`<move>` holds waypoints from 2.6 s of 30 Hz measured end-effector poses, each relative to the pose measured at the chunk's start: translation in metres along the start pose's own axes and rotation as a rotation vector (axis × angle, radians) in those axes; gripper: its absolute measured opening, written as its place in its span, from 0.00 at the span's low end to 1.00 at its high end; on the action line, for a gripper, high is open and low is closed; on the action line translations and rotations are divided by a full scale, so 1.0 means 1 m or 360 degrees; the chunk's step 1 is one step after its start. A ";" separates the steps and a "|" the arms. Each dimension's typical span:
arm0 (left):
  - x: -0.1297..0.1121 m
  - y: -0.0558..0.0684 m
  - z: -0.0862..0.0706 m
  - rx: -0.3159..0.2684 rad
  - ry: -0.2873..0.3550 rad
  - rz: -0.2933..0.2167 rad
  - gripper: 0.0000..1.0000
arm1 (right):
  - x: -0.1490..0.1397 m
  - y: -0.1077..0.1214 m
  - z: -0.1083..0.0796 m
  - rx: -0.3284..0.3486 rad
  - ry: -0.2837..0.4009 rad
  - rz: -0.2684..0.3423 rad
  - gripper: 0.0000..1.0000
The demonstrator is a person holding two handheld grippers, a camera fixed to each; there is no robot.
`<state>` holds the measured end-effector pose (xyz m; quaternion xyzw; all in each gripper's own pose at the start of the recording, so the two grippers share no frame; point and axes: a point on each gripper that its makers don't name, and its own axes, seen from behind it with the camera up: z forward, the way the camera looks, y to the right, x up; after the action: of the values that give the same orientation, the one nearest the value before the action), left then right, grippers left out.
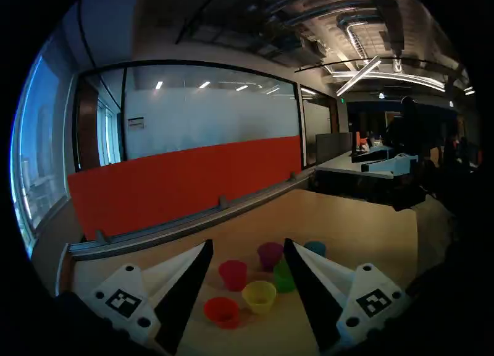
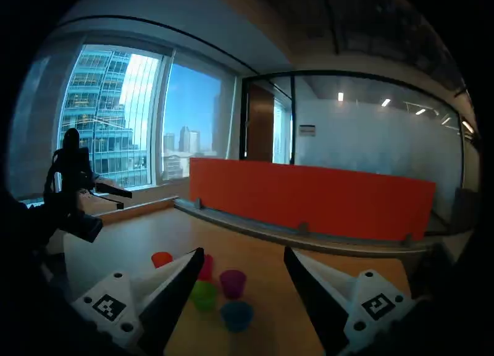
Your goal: Pour water
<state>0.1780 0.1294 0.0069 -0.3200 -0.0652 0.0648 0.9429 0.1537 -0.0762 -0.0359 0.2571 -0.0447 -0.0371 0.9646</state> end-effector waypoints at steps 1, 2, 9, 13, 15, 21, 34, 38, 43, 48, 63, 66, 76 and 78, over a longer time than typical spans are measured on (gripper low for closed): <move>-0.001 0.001 0.001 -0.0013 -0.0005 0.0000 0.84 | -0.001 0.000 0.000 0.0005 -0.0006 -0.0002 1.00; -0.001 0.003 0.001 -0.0026 -0.0010 0.0000 0.84 | -0.002 -0.001 -0.001 0.0009 -0.0012 -0.0003 1.00; -0.010 0.008 0.008 -0.0094 -0.0063 0.0021 0.84 | -0.015 -0.002 -0.001 0.0041 -0.0073 -0.0031 1.00; -0.018 0.012 0.013 -0.0124 -0.0097 0.0029 0.84 | -0.023 -0.004 0.000 0.0063 -0.0109 -0.0031 1.00; -0.023 0.014 0.016 -0.0139 -0.0115 0.0032 0.84 | -0.028 -0.005 0.000 0.0077 -0.0129 -0.0030 1.00; -0.036 0.024 0.022 -0.0199 -0.0152 0.0050 0.84 | -0.044 -0.004 0.003 0.0093 -0.0192 -0.0056 1.00; -0.062 0.037 0.040 -0.0286 -0.0230 0.0066 0.84 | -0.070 -0.008 0.014 0.0143 -0.0276 -0.0060 1.00; -0.072 0.040 0.047 -0.0304 -0.0263 0.0074 0.84 | -0.080 -0.007 0.018 0.0152 -0.0305 -0.0068 1.00; -0.084 0.047 0.056 -0.0336 -0.0299 0.0091 0.84 | -0.094 -0.008 0.022 0.0164 -0.0339 -0.0092 1.00; -0.094 0.051 0.065 -0.0364 -0.0323 0.0101 0.84 | -0.108 -0.009 0.026 0.0173 -0.0371 -0.0107 1.00; -0.121 0.059 0.090 -0.0438 -0.0426 0.0100 0.85 | -0.136 -0.005 0.042 0.0184 -0.0427 -0.0080 1.00; -0.127 0.060 0.095 -0.0453 -0.0450 0.0102 0.85 | -0.139 -0.004 0.045 0.0186 -0.0434 -0.0076 1.00; -0.147 0.066 0.112 -0.0479 -0.0557 0.0127 0.85 | -0.153 -0.004 0.054 0.0199 -0.0469 -0.0095 1.00; -0.151 0.068 0.116 -0.0479 -0.0582 0.0133 0.84 | -0.156 -0.005 0.055 0.0203 -0.0477 -0.0100 1.00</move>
<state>0.0053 0.2272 0.0439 -0.4422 -0.2305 0.1502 0.8537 -0.0072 -0.0929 -0.0015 0.3106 -0.1824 -0.1024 0.9272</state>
